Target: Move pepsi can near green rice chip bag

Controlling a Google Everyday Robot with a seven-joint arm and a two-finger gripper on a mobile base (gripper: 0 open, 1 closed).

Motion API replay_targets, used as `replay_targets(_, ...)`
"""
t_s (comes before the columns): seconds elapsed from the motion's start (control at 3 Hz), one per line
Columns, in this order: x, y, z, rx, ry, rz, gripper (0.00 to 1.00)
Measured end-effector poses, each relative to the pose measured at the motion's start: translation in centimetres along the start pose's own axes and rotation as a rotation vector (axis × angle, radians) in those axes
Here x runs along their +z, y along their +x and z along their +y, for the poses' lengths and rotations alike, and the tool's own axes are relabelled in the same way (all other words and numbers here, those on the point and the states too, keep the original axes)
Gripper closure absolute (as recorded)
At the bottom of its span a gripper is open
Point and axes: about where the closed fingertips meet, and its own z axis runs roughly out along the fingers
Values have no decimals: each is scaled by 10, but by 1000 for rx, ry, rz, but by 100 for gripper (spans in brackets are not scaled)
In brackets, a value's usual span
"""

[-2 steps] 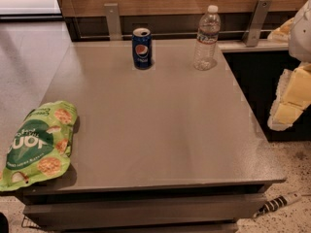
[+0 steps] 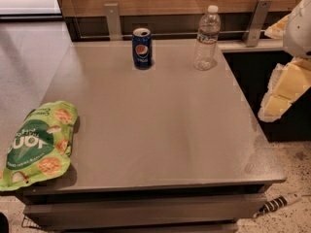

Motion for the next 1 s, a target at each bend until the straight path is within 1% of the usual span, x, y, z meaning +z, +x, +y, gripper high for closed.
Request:
replay_targets(0.33, 31, -20, -32, 66, 48, -150, 0)
replay_targets(0.67, 61, -43, -52, 145, 68, -323, 0)
replay_targets(1.0, 78, -79, -72, 214, 96, -537, 0)
